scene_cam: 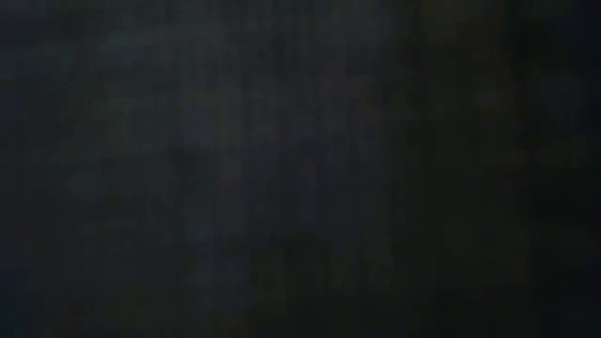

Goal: Sort clothes
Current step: Put the blue checkered polo into the right blue laundry organizer

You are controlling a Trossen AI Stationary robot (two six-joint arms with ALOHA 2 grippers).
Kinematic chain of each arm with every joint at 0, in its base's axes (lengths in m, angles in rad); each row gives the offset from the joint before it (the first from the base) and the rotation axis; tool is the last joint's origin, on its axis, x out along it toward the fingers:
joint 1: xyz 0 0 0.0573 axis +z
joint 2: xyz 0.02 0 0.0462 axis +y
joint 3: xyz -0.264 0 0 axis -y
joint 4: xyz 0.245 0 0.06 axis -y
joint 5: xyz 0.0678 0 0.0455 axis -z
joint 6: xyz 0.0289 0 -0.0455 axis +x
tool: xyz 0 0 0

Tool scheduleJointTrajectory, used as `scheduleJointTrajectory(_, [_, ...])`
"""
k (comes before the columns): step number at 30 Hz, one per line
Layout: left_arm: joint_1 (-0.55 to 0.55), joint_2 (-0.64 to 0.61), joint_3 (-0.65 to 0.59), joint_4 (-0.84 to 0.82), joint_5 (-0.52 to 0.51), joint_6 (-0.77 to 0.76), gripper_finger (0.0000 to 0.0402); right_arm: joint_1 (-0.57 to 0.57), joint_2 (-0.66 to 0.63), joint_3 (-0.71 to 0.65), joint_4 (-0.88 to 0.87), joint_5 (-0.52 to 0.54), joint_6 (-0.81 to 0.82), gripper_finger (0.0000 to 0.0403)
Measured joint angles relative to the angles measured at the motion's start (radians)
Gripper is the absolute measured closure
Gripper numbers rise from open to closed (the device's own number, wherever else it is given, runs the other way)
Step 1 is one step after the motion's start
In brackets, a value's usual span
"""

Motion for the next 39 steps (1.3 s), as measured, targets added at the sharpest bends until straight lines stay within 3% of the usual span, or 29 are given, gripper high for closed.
scheduleJointTrajectory(5, [0.0,0.0,0.0,0.0,0.0,-0.004,0.0398,0.0,0.0,0.116,-0.045,0.092,-0.022,0.0366])
scheduleJointTrajectory(13, [0.0,0.0,0.0,0.0,0.0,-0.014,0.0398,-0.025,0.0,0.365,-0.284,0.265,-0.025,0.0396])
scheduleJointTrajectory(20, [0.0,0.0,0.0,0.0,0.0,-0.012,0.0398,-0.187,-0.001,0.498,-0.44,0.299,-0.009,0.0385])
scheduleJointTrajectory(24, [0.0,0.0,0.0,-0.002,0.001,-0.015,0.0398,-0.333,-0.012,0.511,-0.529,0.229,0.075,0.0386])
scheduleJointTrajectory(30, [0.0,0.0,0.0,-0.009,0.001,-0.015,0.0398,-0.59,-0.014,0.502,-0.699,-0.032,0.303,0.0394])
scheduleJointTrajectory(35, [0.0,0.0,0.0,-0.008,0.001,-0.015,0.0398,-0.764,-0.014,0.444,-0.725,-0.27,0.402,0.0392])
scheduleJointTrajectory(39, [0.0,0.0,0.0,-0.008,0.001,-0.015,0.0398,-0.851,-0.014,0.358,-0.714,-0.378,0.425,0.0391])
